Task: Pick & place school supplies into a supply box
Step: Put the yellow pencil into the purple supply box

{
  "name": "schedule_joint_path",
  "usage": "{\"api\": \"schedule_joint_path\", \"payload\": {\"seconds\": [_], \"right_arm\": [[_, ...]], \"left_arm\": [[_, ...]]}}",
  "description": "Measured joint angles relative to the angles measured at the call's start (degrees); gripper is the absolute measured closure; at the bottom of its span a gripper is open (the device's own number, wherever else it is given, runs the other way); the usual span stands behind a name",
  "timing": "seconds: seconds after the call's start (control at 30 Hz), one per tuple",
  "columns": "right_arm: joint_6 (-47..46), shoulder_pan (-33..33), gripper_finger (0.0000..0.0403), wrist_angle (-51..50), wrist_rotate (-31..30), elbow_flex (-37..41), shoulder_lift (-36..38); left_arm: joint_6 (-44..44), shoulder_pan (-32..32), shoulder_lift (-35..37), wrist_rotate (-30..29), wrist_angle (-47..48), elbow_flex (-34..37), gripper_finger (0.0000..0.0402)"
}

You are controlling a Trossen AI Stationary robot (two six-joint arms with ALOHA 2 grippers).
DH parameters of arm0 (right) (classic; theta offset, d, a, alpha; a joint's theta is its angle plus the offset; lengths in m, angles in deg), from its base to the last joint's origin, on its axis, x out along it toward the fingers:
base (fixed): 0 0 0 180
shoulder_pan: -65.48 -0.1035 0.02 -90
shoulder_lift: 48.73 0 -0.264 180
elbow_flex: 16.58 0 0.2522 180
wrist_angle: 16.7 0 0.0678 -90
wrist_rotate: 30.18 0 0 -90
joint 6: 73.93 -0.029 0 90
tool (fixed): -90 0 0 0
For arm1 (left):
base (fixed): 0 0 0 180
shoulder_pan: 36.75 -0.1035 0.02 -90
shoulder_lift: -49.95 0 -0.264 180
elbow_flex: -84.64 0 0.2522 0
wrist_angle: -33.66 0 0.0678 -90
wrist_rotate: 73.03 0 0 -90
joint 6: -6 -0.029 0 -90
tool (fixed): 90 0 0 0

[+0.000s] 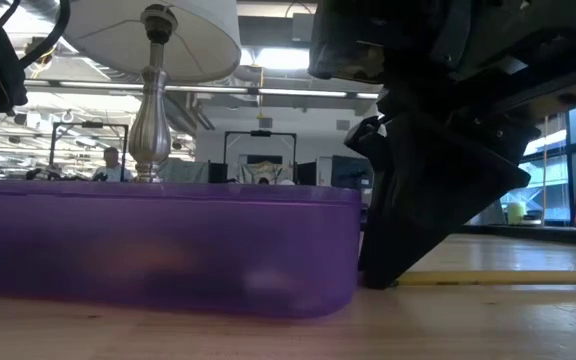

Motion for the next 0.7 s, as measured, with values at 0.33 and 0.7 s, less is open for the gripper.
{"api": "schedule_joint_path", "payload": {"seconds": [0.33,0.7], "right_arm": [[-1.6,0.0,0.0385,-0.2,0.6,0.1,0.0],[-4.6,0.4,0.0372,-2.7,5.2,0.0,0.4]], "left_arm": [[-1.5,0.0,0.4,1.2,0.0,0.0,0.0396],[-3.3,0.0,2.9,1.3,0.4,0.0,0.0398]]}}
